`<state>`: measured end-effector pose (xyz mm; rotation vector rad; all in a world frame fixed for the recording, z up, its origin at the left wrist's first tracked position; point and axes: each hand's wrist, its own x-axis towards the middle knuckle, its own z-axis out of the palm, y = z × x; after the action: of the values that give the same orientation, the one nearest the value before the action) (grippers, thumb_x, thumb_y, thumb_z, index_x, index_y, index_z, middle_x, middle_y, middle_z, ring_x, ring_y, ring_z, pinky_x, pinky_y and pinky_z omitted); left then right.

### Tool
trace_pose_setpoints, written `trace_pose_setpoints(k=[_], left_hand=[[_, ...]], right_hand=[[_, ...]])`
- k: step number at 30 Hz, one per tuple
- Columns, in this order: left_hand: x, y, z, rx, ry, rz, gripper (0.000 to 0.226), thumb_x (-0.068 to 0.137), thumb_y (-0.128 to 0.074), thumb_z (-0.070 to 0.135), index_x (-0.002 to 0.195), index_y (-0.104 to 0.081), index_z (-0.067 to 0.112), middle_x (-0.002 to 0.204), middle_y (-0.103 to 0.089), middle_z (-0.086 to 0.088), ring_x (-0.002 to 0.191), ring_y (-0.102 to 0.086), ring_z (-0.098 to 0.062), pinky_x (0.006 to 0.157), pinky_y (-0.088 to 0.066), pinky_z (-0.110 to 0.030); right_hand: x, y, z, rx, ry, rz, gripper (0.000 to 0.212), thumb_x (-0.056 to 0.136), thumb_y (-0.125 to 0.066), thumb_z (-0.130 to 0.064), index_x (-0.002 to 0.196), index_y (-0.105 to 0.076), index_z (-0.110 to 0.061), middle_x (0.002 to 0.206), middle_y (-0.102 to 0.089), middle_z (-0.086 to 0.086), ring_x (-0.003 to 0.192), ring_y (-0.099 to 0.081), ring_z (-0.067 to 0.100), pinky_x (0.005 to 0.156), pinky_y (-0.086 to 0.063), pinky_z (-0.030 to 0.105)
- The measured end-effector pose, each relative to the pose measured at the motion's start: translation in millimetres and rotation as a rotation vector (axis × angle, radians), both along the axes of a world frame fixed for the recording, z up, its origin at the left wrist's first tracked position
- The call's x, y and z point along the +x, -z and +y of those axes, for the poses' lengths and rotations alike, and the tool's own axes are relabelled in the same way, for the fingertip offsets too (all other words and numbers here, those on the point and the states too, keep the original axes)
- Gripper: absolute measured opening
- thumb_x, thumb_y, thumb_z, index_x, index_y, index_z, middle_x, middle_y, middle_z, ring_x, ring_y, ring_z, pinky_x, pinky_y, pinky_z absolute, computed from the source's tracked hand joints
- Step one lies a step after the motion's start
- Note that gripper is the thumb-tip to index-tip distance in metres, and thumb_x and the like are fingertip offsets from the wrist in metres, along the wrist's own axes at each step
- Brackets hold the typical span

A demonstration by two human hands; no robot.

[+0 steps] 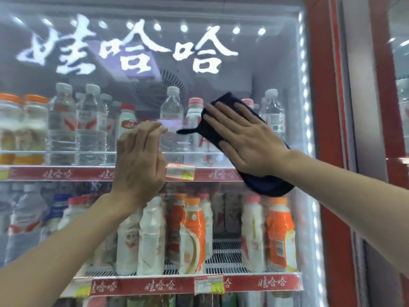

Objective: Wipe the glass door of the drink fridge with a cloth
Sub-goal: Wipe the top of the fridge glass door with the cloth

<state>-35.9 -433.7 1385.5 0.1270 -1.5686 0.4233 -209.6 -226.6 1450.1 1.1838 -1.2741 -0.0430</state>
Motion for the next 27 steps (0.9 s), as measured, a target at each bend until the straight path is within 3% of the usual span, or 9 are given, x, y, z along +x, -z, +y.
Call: trace_pose_setpoints(k=[6, 12, 17, 20, 22, 25, 27], left_hand=[[-2, 3, -4, -0.028, -0.015, 0.027, 0.047, 0.088, -0.042, 0.014, 0.133, -0.053, 0.007, 0.138, -0.050, -0.010, 0.131, -0.041, -0.026, 0.110, -0.032, -0.047], [3, 1, -5, -0.015, 0.019, -0.018, 0.047, 0.089, -0.041, 0.015, 0.133, -0.055, 0.006, 0.138, -0.052, -0.012, 0.131, -0.042, -0.028, 0.111, -0.034, -0.051], [18, 6, -19, -0.003, 0.049, -0.008, 0.045, 0.088, -0.043, 0.014, 0.132, -0.052, 0.008, 0.139, -0.050, -0.011, 0.131, -0.042, -0.029, 0.111, -0.031, -0.044], [29, 12, -35, 0.040, 0.048, 0.008, 0.046, 0.090, -0.043, 0.013, 0.135, -0.050, 0.010, 0.143, -0.047, -0.010, 0.135, -0.041, -0.029, 0.112, -0.031, -0.043], [33, 15, -42, 0.024, 0.038, 0.005, 0.046, 0.092, -0.042, 0.013, 0.137, -0.049, 0.009, 0.144, -0.046, -0.010, 0.135, -0.041, -0.029, 0.112, -0.030, -0.043], [34, 19, -44, -0.024, 0.030, -0.004, 0.047, 0.092, -0.044, 0.010, 0.139, -0.049, 0.007, 0.144, -0.047, -0.010, 0.136, -0.039, -0.026, 0.112, -0.032, -0.045], [36, 18, -44, -0.027, 0.036, -0.009, 0.048, 0.092, -0.043, 0.009, 0.139, -0.050, 0.007, 0.144, -0.049, -0.009, 0.135, -0.039, -0.025, 0.112, -0.033, -0.046]], right_hand=[[14, -28, -24, -0.142, -0.071, -0.068, 0.058, 0.107, -0.028, -0.034, 0.162, -0.024, -0.015, 0.171, -0.015, 0.007, 0.159, -0.010, 0.022, 0.128, -0.008, 0.047], [27, -3, -32, -0.361, 0.014, -0.073, 0.052, 0.109, -0.028, -0.033, 0.160, -0.033, -0.022, 0.166, -0.028, 0.013, 0.146, -0.037, 0.032, 0.125, -0.020, 0.051], [33, 14, -43, -0.388, -0.114, -0.305, 0.059, 0.108, -0.025, -0.031, 0.162, -0.019, -0.008, 0.171, -0.014, 0.009, 0.158, -0.013, 0.023, 0.129, -0.004, 0.045], [40, 30, -51, -0.442, -0.106, -0.332, 0.059, 0.108, -0.024, -0.032, 0.163, -0.017, -0.010, 0.172, -0.009, 0.009, 0.159, -0.004, 0.022, 0.129, -0.006, 0.048], [48, 52, -58, -0.343, -0.069, -0.275, 0.060, 0.108, -0.024, -0.033, 0.164, -0.013, -0.013, 0.172, -0.004, 0.007, 0.159, 0.001, 0.021, 0.128, -0.008, 0.051], [53, 91, -63, -0.010, -0.030, -0.100, 0.059, 0.109, -0.025, -0.035, 0.164, -0.012, -0.019, 0.172, -0.004, 0.004, 0.159, 0.002, 0.021, 0.128, -0.008, 0.051], [50, 79, -57, 0.124, -0.008, -0.017, 0.057, 0.110, -0.025, -0.035, 0.164, -0.014, -0.021, 0.172, -0.004, 0.004, 0.159, 0.002, 0.021, 0.129, -0.005, 0.050]])
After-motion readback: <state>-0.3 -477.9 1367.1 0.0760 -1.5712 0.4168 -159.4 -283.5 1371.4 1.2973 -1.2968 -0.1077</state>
